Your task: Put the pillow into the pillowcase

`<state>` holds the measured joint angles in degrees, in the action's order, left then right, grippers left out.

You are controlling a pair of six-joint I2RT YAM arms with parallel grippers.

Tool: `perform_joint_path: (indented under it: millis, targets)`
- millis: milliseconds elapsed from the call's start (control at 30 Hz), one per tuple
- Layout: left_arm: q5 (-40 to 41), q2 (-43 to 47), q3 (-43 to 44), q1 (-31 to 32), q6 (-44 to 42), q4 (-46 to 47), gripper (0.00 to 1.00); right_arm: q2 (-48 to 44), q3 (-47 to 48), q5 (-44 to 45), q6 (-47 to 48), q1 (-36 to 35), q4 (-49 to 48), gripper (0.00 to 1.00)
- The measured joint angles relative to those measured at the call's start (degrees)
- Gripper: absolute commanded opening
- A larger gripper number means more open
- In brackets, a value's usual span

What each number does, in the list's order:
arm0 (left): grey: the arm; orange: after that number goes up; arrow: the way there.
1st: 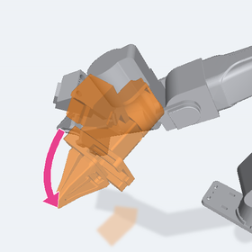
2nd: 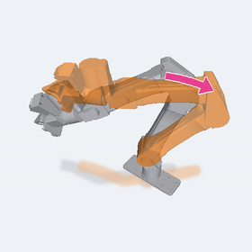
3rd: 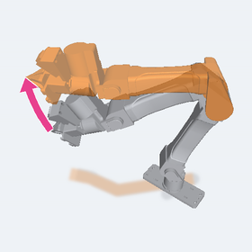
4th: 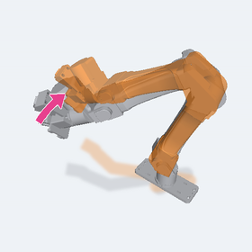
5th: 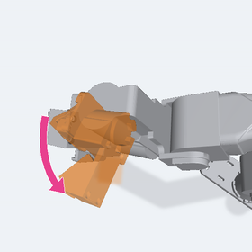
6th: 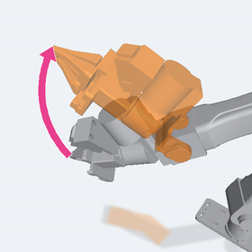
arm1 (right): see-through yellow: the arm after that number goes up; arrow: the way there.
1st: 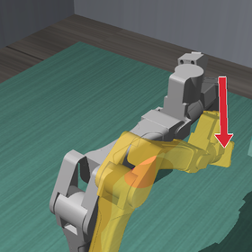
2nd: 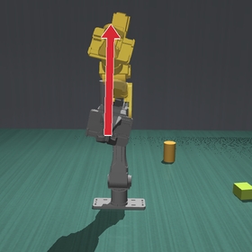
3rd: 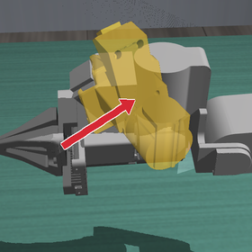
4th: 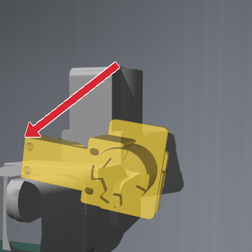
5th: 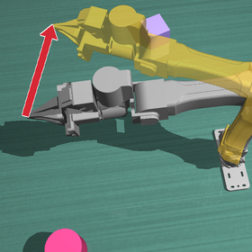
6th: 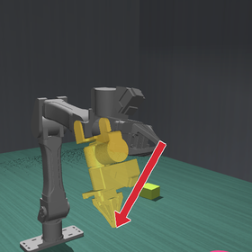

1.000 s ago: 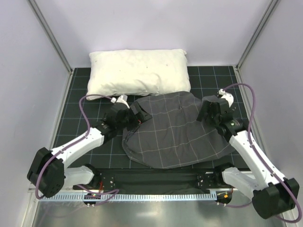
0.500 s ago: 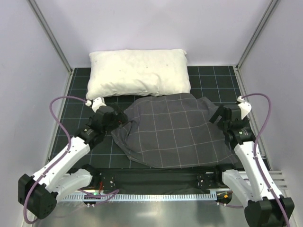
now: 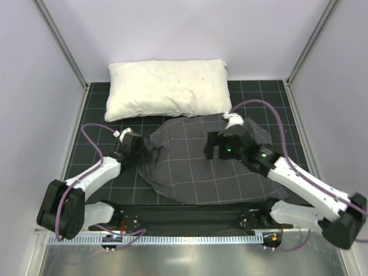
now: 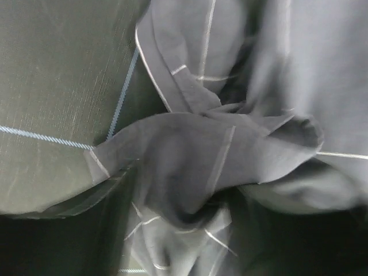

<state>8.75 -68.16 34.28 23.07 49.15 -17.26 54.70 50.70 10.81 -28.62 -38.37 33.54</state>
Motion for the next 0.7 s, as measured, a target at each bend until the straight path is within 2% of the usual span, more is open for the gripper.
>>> perform_joint_path:
  millis: [67, 100, 200, 333, 433, 567, 633, 667, 700]
  targets:
    - [-1.22, -2.58, -1.14, -0.98, -0.17, 1.2, 0.41, 7.02, 3.23, 2.27, -1.53, -6.84, -1.18, 1.0]
    - [-1.81, -2.99, -1.77, -1.33, -0.35, 1.97, 0.27, 11.06, 4.96, 3.45, -2.19, -9.73, -1.49, 1.0]
    - [-3.43, -2.34, -4.22, -3.23, -0.26, 4.74, 0.13, 23.28, 11.69, 7.26, -3.76, -16.0, -1.11, 1.0]
    - [-4.35, -0.72, -6.12, -6.25, -0.39, 5.64, 0.12, 38.45, 23.5, 11.47, -5.07, -21.03, 0.76, 1.0]
    - [-4.42, 0.61, -6.25, -6.86, -0.83, 5.68, 0.1, 45.22, 29.2, 13.11, -5.57, -22.82, 1.38, 1.0]
    - [-4.31, 1.68, -6.25, -6.95, -1.66, 5.68, 0.1, 50.49, 31.87, 13.88, -5.97, -23.41, 2.49, 0.99]
    - [-4.33, 1.7, -6.27, -6.97, -1.73, 5.68, 0.12, 52.37, 33.27, 14.16, -6.03, -23.39, 3.43, 0.88]
    - [-4.37, 1.7, -6.32, -6.97, -1.73, 5.68, 0.13, 53.33, 34.05, 14.38, -5.99, -23.39, 4.04, 0.67]
    - [-4.42, 1.7, -6.34, -6.97, -1.73, 5.66, 0.13, 54.21, 34.88, 14.6, -5.75, -23.39, 4.76, 0.54]
